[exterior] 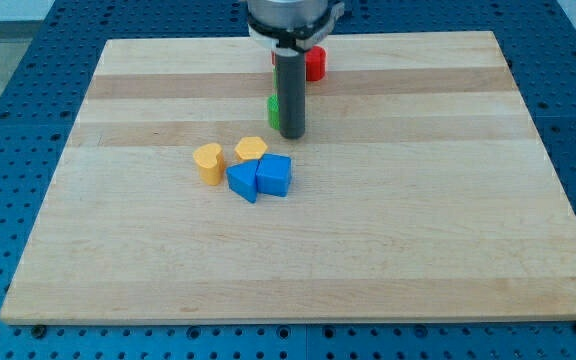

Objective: Move the green blocks to the bottom left of the red blocks

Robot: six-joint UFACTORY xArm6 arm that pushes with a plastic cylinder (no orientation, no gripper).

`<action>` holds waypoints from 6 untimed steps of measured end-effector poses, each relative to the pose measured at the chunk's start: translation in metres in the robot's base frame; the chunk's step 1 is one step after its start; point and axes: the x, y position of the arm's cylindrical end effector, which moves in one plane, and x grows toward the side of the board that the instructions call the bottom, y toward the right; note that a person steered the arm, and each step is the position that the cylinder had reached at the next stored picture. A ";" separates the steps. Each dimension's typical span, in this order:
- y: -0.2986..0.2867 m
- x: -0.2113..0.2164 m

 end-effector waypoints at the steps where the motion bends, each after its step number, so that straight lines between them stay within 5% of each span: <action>1: 0.000 -0.010; 6: -0.050 -0.058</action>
